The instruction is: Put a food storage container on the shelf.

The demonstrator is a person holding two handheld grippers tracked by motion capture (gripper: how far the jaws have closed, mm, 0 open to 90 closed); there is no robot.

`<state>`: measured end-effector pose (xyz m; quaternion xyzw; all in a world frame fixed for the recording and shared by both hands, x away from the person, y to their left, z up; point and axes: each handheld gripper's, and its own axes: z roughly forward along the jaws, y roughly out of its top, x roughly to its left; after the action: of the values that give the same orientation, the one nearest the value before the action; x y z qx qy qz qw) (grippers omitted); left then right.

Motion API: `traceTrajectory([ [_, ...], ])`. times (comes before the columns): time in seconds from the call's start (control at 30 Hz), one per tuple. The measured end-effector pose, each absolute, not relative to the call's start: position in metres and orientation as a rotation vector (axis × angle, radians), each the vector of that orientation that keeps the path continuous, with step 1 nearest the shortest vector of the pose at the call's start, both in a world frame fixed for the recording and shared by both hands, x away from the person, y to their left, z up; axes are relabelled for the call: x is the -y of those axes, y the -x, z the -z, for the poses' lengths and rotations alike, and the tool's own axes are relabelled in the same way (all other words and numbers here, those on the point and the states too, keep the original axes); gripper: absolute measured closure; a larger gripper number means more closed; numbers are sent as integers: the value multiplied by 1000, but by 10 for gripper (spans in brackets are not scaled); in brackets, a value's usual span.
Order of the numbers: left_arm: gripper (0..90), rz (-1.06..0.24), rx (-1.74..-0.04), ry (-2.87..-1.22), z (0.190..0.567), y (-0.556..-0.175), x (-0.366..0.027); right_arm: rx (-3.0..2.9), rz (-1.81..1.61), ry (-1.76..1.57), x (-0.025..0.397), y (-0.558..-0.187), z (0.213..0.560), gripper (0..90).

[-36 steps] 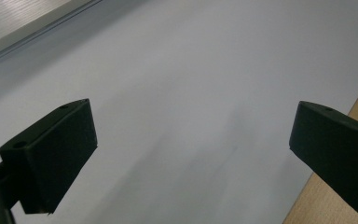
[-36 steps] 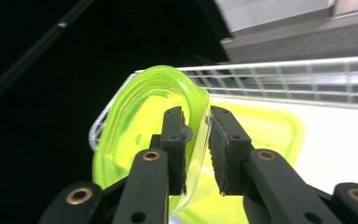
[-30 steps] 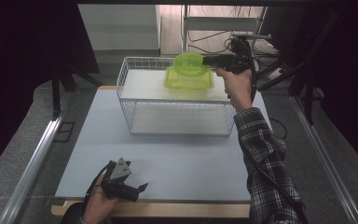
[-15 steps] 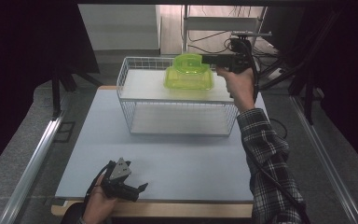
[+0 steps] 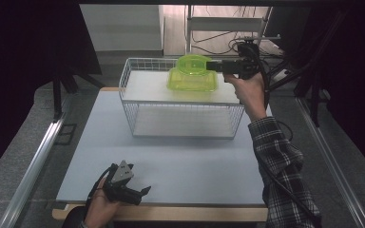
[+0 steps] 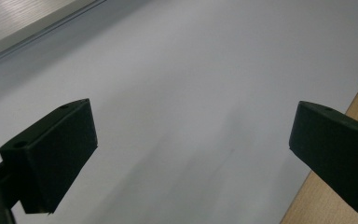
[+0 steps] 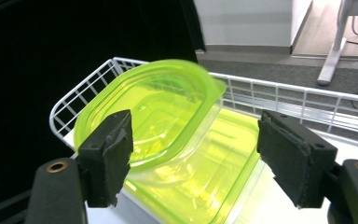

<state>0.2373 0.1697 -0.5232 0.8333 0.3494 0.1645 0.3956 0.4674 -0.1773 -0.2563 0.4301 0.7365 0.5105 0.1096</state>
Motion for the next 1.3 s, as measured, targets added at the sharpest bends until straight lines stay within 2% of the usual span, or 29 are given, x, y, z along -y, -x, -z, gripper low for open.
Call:
traceTrajectory([
  [0.6,15,-397,-893,-2091,522,-238,-171,-2220,-1465,-1121,177,-442,270,109],
  [1.3,17,-396,-894,-2101,523,-238,-169,-2244,-1410,-1015,179,-418,294,57],
])
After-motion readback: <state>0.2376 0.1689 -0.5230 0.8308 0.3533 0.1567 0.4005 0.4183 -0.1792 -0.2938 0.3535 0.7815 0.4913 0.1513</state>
